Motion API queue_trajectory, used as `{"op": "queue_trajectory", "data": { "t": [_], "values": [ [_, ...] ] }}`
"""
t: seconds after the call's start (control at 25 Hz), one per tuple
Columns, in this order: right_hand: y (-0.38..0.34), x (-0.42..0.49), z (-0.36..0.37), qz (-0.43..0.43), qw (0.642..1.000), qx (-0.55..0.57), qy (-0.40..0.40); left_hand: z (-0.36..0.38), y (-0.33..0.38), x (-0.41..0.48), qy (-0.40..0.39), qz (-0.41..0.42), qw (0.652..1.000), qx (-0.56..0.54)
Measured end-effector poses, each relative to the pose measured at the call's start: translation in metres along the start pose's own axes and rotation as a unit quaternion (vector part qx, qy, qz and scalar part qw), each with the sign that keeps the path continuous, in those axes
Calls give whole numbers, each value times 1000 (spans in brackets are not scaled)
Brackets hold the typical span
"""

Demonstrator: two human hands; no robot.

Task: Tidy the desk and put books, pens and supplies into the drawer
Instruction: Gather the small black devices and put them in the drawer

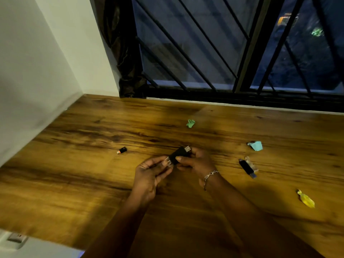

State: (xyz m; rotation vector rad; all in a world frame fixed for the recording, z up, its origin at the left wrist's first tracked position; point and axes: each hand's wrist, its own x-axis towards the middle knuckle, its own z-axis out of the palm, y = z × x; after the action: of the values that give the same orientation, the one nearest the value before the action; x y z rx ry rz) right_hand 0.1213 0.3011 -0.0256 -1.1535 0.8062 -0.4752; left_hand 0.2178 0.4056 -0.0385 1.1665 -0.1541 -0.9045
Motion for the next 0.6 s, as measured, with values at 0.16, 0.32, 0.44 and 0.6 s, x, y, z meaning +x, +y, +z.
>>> {"op": "queue_trajectory", "data": {
  "t": [0.16,0.32,0.44,0.6],
  "values": [
    [6,-2,0,-3,1000,19,3,1,-2,-2,5,-1,1000,-8],
    [9,-2,3,-1,999,35,10,2,-3,-1,23,-12,999,-24],
    [7,-3,1,0,999,43,9,3,-3,-1,25,-4,999,-22],
    [9,-5,2,11,997,75,-8,-2,-1,1,-3,13,1000,23]
  ]
}}
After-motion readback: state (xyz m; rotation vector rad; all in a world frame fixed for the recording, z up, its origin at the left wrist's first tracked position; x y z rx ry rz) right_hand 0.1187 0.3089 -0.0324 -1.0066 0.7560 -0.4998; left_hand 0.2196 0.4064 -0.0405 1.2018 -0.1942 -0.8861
